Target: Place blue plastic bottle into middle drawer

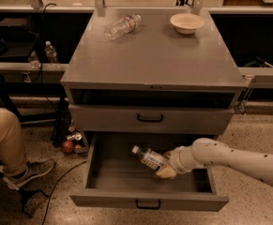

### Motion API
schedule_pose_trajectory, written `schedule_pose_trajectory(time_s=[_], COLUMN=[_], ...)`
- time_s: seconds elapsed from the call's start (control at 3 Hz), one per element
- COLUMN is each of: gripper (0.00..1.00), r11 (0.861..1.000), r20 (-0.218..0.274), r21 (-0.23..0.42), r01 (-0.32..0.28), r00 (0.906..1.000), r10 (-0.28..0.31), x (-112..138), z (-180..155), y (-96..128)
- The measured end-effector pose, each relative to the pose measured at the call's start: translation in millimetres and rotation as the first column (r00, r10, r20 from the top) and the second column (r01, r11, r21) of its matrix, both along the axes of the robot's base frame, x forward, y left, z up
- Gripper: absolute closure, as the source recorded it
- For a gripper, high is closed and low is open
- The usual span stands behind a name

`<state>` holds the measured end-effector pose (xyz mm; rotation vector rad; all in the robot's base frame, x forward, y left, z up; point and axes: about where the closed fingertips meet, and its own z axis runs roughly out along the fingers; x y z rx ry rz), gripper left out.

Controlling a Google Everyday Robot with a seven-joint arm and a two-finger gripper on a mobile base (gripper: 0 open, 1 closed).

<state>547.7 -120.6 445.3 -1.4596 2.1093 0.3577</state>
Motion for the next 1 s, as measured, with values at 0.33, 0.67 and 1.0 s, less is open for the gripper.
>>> schedule_pose_trajectory(time_s=[0.33,0.67,1.0], gripper=[1.0,0.85,0.62], r11=[0.998,0.993,0.989], r20=[-0.015,-0.036,-0.05], r21=[-0.015,0.006,0.028], r01=[0.068,0.121,0.143], r00=[0.9976,0.992,0.9887], r10=[-0.068,-0.121,-0.141], x=[4.4,7.4,9.1], z=[-21.3,-38.2,-47.8], y=[7.2,14.9,20.4])
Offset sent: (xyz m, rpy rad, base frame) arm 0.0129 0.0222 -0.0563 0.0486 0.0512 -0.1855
